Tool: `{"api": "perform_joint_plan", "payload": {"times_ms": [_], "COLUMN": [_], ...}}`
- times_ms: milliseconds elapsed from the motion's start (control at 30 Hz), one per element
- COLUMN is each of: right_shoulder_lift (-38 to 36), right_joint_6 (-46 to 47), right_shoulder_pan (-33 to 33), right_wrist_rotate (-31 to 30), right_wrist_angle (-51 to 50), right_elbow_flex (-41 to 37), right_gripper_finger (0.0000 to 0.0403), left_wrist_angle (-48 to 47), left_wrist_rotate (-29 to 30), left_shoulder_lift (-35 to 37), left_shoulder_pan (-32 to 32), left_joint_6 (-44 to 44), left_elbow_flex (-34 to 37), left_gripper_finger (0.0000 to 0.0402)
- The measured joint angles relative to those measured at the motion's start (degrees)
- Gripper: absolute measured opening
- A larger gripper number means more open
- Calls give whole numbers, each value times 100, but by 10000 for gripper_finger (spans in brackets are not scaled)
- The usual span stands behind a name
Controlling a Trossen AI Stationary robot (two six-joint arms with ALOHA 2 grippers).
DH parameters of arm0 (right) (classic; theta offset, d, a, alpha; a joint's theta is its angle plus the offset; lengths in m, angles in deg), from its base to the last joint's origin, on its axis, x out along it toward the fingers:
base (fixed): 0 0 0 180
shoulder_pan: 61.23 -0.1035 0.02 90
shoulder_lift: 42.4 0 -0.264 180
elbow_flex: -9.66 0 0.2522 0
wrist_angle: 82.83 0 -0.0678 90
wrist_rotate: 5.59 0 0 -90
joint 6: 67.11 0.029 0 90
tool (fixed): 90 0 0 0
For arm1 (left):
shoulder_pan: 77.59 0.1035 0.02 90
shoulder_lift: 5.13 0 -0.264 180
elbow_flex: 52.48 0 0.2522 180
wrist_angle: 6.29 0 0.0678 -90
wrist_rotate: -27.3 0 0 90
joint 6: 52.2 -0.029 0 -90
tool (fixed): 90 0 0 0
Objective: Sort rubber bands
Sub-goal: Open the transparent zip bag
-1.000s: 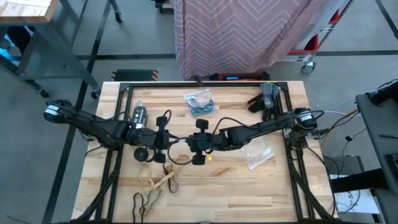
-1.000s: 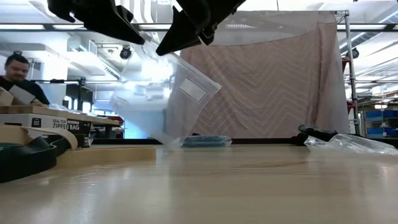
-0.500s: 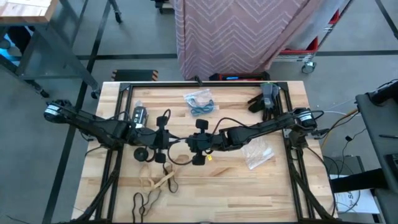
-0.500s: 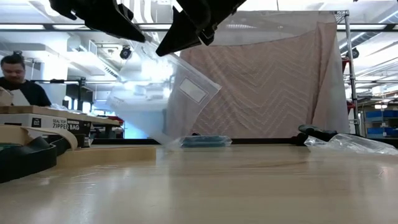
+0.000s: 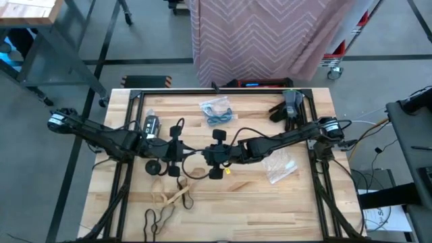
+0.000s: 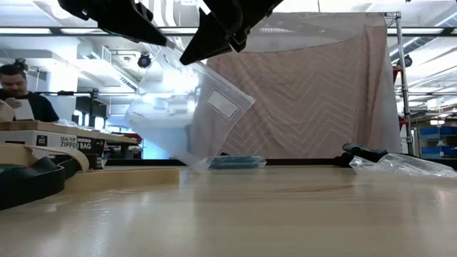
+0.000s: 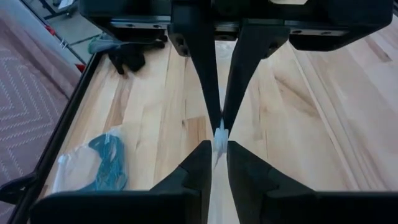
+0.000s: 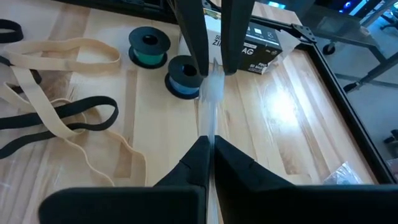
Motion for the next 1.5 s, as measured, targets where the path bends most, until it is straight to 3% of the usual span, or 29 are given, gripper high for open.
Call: {"api": "perform_joint_plan", "payload": {"times_ms": [1067,1300,1500], "right_shoulder_lift": [0,0,0], "right_joint_6": [-97,-96,-92], "right_shoulder_pan": [0,0,0], "right_wrist_rotate": [0,0,37], "right_wrist_angle": [17,10,126], "right_elbow_flex": [0,0,-2], "right_gripper_finger": [2,2,2], "left_wrist_angle": [144,155,194], "left_wrist_rotate": [-4,-4,0], "left_shoulder_lift": [-120,-124,-142], "left_shoulder_pan": [7,7,7], "left_joint_6": [-44,-39,-49], "left_elbow_flex": [0,0,0], "left_gripper_finger": [36,7,19]}}
